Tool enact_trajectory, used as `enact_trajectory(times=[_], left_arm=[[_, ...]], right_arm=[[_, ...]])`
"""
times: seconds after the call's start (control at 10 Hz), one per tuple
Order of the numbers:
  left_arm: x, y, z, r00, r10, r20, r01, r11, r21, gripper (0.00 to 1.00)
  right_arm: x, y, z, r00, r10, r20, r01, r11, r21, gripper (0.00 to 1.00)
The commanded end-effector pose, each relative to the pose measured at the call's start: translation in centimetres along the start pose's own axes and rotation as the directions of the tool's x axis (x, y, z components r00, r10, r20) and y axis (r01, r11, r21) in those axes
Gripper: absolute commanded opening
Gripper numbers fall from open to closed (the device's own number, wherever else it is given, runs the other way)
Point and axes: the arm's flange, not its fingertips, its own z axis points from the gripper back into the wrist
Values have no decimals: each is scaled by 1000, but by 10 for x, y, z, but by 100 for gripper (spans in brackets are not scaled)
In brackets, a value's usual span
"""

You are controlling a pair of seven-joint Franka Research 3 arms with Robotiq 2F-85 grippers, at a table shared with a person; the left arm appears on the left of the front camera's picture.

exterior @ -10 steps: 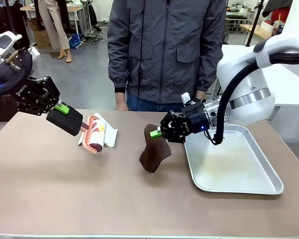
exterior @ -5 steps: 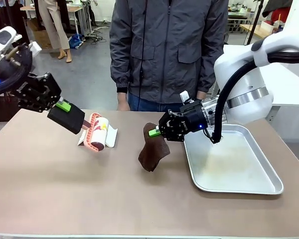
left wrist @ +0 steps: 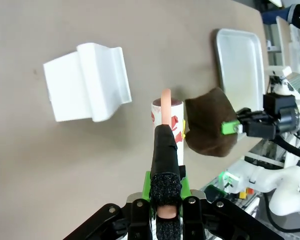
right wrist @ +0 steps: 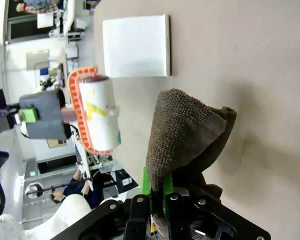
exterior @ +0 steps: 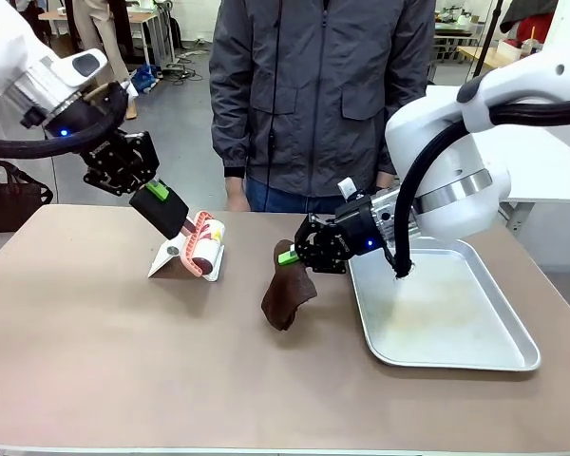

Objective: Clean the surface of the table.
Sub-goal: Return the Lint Roller and towel to their original positions.

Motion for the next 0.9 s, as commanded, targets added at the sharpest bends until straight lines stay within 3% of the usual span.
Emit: enact_trajectory(times=[0.0, 0.8], left_arm=[[20, -7, -2, 1000, 19, -6, -18, 997, 70, 22], [43, 14, -48, 986, 137, 91, -147, 983, 108, 22]], right_arm=[[9, 8, -9, 1000, -17, -11, 17, 1000, -11, 10], [34, 9, -32, 997, -79, -22, 77, 994, -80, 10]])
